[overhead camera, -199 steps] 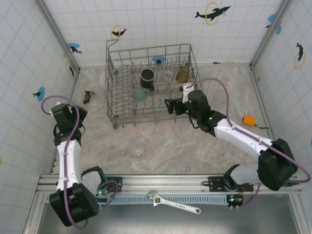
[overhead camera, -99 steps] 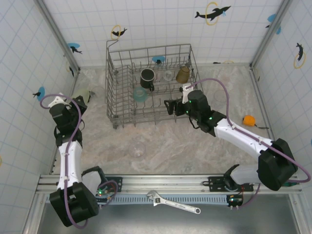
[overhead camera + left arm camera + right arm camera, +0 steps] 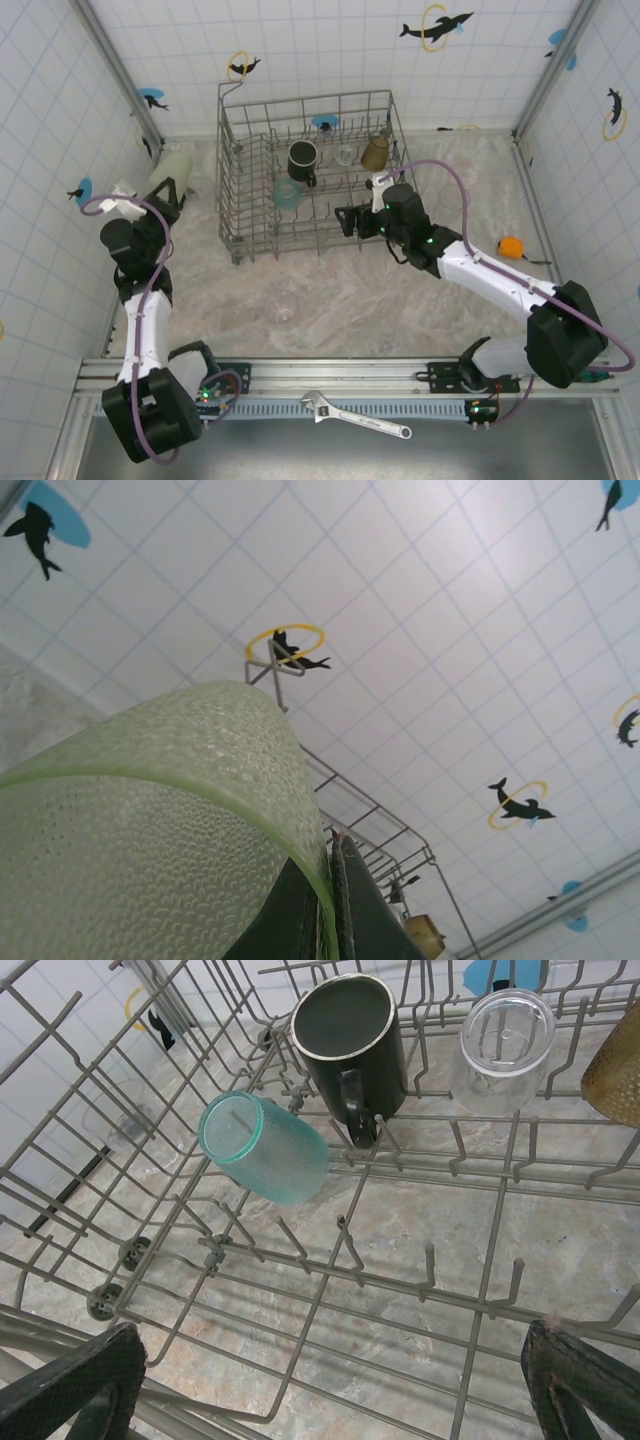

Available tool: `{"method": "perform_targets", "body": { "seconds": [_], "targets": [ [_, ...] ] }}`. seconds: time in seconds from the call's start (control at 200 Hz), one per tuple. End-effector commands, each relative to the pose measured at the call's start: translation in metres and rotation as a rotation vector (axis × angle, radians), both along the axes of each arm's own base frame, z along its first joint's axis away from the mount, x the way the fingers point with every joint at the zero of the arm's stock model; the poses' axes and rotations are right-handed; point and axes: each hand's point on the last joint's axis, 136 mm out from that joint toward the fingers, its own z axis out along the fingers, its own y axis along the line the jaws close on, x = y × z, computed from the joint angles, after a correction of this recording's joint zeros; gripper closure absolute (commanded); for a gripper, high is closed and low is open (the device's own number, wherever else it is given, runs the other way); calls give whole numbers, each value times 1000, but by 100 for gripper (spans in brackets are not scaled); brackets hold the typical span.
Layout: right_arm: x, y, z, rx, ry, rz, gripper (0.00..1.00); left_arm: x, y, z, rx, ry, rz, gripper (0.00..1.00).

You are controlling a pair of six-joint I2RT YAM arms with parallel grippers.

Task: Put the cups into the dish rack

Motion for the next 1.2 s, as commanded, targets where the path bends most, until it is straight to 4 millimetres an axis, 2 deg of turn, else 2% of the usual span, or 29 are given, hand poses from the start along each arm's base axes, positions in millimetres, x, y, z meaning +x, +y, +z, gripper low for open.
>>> {"method": "perform_targets", "body": {
  "seconds": [0.0, 0.09, 0.25, 0.395, 0.611, 0.926, 1.196],
  "targets": [
    [3, 6, 8, 11, -2, 9, 0, -4, -8, 28, -13, -118, -57, 100],
    [2, 6, 5, 14, 7, 12, 0, -1, -23, 33, -26, -132, -132, 100],
    [1, 8, 4, 32, 21, 21, 0, 6, -65, 35, 17, -125, -262, 100],
    [3, 9, 8, 54, 26, 25, 0, 12, -96, 44, 53, -145, -337, 100],
    [5, 9, 7, 99, 68, 39, 0, 15, -127, 58, 71, -177, -436, 100],
    [16, 6, 22, 146, 54, -7, 0, 17, -170, 57, 93, -173, -563, 100],
    [23, 14, 39, 219, 57, 6, 0, 21, -212, 52, 98, -161, -685, 100]
  ]
}}
